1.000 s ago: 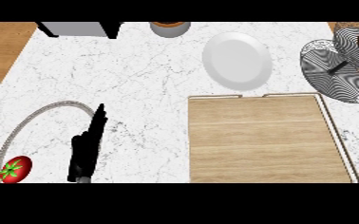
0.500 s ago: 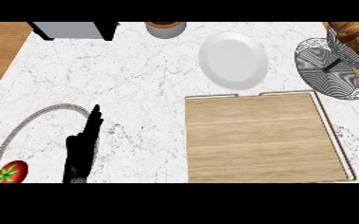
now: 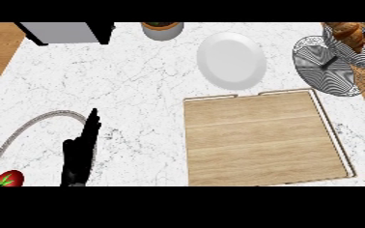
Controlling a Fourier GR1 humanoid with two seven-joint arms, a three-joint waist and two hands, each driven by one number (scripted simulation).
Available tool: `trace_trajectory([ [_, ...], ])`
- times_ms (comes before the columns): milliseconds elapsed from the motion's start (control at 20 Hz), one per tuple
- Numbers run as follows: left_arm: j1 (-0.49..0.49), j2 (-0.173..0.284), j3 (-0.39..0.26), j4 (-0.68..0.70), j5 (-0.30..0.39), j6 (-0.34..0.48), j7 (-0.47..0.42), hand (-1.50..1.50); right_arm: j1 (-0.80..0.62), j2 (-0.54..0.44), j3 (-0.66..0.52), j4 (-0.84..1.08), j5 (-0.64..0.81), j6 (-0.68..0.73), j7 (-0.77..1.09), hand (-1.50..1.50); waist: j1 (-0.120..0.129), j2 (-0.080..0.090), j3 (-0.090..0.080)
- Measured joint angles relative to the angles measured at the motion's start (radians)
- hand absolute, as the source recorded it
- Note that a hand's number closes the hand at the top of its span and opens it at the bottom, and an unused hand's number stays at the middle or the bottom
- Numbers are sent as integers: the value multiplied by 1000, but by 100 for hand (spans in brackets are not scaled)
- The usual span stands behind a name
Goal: Pick the croissant from the tray and place it in the tiered basket
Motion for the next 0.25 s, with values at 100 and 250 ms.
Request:
trace_trajectory([
  [100,9,0,5,-3,2,1,-4,0,85,-40,-38,29,-31,75,-29,-150,-8,-2,0],
  [250,18,5,11,-7,3,0,-7,0,204,-78,-89,66,-75,178,-80,-150,-14,-3,2],
])
